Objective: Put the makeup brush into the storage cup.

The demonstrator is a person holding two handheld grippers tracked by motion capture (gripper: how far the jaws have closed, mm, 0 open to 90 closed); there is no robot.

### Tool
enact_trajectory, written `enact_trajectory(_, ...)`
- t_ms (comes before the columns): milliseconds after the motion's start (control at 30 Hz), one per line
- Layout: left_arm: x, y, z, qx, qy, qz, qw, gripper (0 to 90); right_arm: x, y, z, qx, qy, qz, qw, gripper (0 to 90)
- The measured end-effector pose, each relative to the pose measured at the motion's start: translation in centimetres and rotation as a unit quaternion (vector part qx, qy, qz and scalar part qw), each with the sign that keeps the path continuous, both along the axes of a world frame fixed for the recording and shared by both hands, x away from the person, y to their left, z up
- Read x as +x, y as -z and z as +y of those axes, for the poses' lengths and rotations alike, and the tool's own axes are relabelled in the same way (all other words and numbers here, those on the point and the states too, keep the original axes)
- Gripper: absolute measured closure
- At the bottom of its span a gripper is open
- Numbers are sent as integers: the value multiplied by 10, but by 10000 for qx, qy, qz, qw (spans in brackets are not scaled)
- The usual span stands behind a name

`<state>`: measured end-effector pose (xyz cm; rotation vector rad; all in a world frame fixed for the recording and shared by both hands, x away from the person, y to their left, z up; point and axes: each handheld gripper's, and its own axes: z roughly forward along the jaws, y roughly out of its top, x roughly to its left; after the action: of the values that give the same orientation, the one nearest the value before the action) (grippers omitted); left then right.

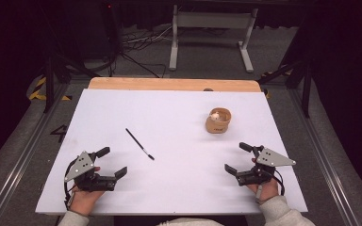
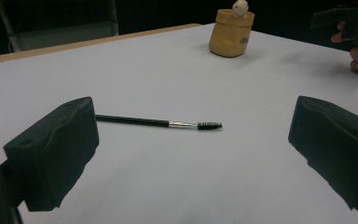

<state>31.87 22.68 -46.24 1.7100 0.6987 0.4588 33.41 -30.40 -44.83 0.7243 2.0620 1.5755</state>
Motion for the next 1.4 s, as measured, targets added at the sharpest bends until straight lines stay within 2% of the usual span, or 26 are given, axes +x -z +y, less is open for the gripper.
enact_trajectory(67, 0, -1, -1, 54, 20, -30, 10000, 23, 0, 0, 0, 9, -5, -1, 10000, 12)
enact_trajectory(267, 0, -3, -1, 41, 22, -5, 10000, 22, 0, 0, 0, 8, 20, -49, 10000, 11)
enact_trajectory(367, 0, -3, 0, -32, 1, -4, 10000, 22, 0, 0, 0, 33, 18, -28, 10000, 11)
enact_trajectory(533, 1, -7, 1, -25, -21, -62, 10000, 20, 0, 0, 0, 22, 10, -11, 10000, 10)
enact_trajectory(600, 1, -11, 1, 47, 2, -91, 9999, 24, 1, 0, 0, 39, 14, -31, 10000, 9)
enact_trajectory(667, 4, -18, 4, -13, 27, -49, 10000, 24, 0, -3, -3, 94, 51, -74, 9999, 5)
enact_trajectory(800, 7, -21, 5, -53, 22, -55, 10000, 22, -1, -11, -8, 259, 143, -168, 9994, 1)
enact_trajectory(1067, 12, -27, 5, -222, 54, -56, 9997, 19, -4, -14, -9, 190, 172, -171, 9995, 0)
enact_trajectory(1300, 18, -39, 3, -81, 60, -110, 9999, 31, -7, -19, -8, 147, 168, -279, 9994, 0)
enact_trajectory(1400, 28, -45, 2, -56, 96, -46, 9999, 22, -7, -20, -8, 102, 218, -295, 9993, 0)
